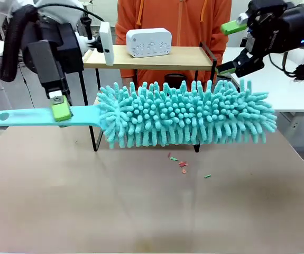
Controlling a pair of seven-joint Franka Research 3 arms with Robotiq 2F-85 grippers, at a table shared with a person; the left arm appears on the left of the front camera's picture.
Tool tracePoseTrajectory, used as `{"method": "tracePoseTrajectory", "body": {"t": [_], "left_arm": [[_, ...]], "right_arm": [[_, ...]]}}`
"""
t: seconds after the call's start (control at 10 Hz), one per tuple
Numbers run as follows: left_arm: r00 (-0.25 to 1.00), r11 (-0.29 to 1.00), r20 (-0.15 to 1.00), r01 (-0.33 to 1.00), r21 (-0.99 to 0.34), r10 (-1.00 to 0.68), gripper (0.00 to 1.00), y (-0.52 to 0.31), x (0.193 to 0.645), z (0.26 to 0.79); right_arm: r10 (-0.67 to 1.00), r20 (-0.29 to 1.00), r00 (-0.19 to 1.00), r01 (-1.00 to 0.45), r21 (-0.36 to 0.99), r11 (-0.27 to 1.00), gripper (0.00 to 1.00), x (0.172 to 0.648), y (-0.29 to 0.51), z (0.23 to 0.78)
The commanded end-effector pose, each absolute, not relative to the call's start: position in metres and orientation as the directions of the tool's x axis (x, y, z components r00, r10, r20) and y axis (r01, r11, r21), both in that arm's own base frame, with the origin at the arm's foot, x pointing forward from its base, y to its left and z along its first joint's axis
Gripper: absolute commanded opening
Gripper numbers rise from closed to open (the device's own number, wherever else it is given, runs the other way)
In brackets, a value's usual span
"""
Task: Clean the shelf.
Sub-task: Hand the Duster back to the human.
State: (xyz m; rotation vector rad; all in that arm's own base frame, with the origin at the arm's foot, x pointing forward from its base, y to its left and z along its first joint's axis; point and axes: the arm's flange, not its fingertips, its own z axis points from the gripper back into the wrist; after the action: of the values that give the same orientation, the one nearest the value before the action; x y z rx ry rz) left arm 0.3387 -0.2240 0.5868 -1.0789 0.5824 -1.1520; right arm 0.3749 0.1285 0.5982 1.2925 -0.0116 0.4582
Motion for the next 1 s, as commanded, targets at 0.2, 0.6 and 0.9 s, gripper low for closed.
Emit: {"method": "tracePoseTrajectory", "body": {"t": [0.2,0.6,0.9], "left_arm": [[0.311,-0.015,0.155,0.411,-0.912,-0.938,0.12,-0.214,0.367,0.602],[0.337,-0.032,0.186,0.414,-0.91,-0.923,0.12,-0.216,0.366,0.6],[0.348,-0.046,0.202,0.408,-0.912,-0.916,0.12,-0.217,0.368,0.599]], "right_arm": [[0.557,0.193,0.807,-0.359,0.911,0.204,1.0,0.363,0.144,0.589],[0.639,0.186,0.746,-0.402,0.891,0.21,1.0,0.349,0.155,0.581],[0.654,0.184,0.733,-0.402,0.894,0.198,1.0,0.343,0.156,0.578]]}}
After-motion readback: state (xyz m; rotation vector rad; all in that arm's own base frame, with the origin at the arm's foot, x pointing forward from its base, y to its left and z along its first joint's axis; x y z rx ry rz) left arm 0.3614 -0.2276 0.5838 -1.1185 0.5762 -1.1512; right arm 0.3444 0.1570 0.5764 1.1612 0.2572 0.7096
